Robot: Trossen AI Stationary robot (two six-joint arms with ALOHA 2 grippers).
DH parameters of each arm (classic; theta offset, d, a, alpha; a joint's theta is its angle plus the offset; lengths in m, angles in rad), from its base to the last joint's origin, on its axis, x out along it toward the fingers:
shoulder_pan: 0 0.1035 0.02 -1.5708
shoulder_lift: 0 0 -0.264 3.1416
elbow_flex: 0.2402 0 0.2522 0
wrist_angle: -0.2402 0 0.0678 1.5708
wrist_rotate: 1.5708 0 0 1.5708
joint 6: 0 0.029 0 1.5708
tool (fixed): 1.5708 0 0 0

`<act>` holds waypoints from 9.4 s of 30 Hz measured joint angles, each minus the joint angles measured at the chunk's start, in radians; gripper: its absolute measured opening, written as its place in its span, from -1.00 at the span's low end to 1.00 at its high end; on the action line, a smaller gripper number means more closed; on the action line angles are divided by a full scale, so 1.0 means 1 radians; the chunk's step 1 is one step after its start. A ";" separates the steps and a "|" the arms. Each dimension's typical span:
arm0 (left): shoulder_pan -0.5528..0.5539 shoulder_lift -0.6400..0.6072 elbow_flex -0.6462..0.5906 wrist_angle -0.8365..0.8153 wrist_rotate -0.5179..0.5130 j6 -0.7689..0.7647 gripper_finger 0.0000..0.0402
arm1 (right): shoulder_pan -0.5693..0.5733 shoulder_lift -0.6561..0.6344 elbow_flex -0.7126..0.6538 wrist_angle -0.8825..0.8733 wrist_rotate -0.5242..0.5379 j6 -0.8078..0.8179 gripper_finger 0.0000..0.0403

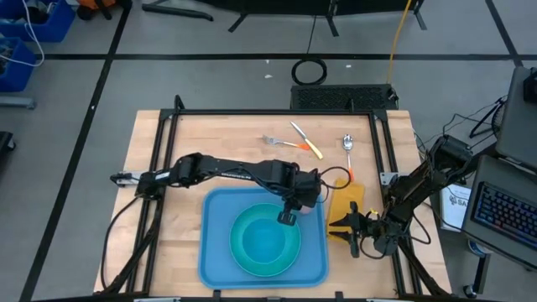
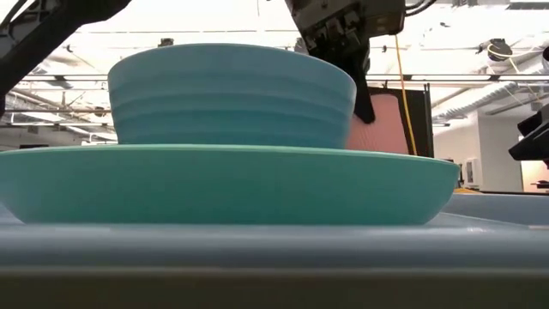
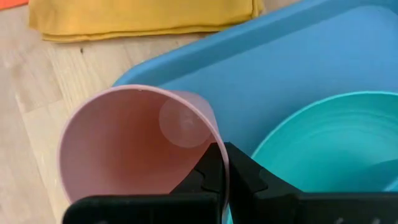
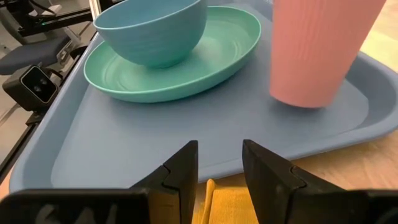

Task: Set up tray
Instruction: Put the pink cup on the blue tray to the top right of the green plate, then put the yellow table napkin on the blue tray to the left of the green plate

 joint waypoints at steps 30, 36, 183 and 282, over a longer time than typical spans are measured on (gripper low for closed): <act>-0.001 0.027 0.000 -0.011 0.004 -0.043 -0.88 | 0.000 0.000 0.000 0.004 -0.004 0.002 -0.43; 0.005 0.027 0.000 -0.016 0.015 -0.077 -0.87 | 0.000 0.000 0.000 0.004 -0.004 0.000 -0.43; -0.673 -1.103 -1.581 1.395 -0.750 -0.267 -0.98 | -0.110 0.003 0.777 -1.097 -0.109 -0.195 -0.97; -0.715 -1.106 -1.667 1.539 -0.755 -0.278 -0.88 | -0.087 0.066 0.498 -1.201 -0.638 0.419 -1.00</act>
